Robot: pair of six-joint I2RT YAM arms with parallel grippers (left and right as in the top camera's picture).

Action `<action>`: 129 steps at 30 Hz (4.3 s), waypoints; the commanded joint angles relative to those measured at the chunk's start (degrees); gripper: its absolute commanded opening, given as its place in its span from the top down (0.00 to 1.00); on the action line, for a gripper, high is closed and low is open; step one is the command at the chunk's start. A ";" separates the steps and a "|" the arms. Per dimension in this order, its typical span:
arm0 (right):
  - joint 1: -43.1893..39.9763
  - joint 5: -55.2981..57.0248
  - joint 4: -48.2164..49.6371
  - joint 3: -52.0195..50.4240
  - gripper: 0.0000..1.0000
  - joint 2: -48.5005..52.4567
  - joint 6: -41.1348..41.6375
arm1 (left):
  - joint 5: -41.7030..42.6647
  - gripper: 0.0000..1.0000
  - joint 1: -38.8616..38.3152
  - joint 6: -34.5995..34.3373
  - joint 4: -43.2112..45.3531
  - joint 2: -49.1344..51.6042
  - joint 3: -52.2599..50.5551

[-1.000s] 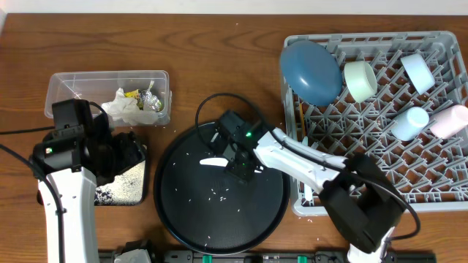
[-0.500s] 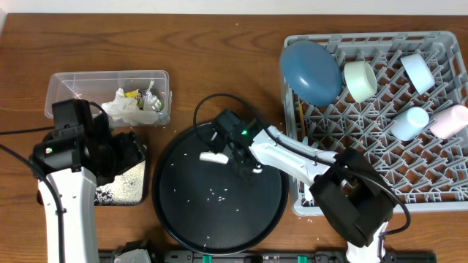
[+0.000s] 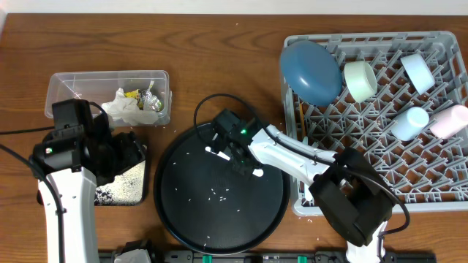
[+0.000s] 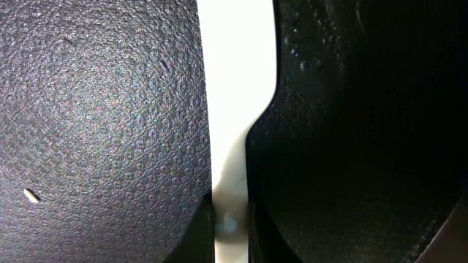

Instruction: Sort waste into correct bins and load items into the dishwasher rack

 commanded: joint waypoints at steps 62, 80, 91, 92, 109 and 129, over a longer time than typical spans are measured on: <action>-10.45 -2.27 -7.39 -2.19 0.96 -23.28 9.84 | -0.72 0.28 0.24 -0.33 -0.17 0.35 -0.24; -2.51 -6.91 5.70 -2.25 0.36 -13.14 -8.98 | -0.72 0.28 0.24 -0.33 -0.15 0.35 -0.24; -2.91 -2.05 6.12 -2.25 0.28 -2.95 -22.45 | -0.72 0.27 0.24 -0.33 -0.13 0.35 -0.24; -2.91 -2.03 5.92 -2.25 0.27 -2.58 -22.86 | -0.72 0.28 0.24 -0.33 -0.15 0.35 -0.24; -5.55 -1.64 3.72 -2.27 0.31 -0.13 -24.61 | -0.72 0.28 0.24 -0.33 -0.15 0.35 -0.24; -5.38 -2.25 -1.31 -2.27 0.44 -0.13 -16.50 | -0.72 0.28 0.24 -0.33 -0.15 0.35 -0.24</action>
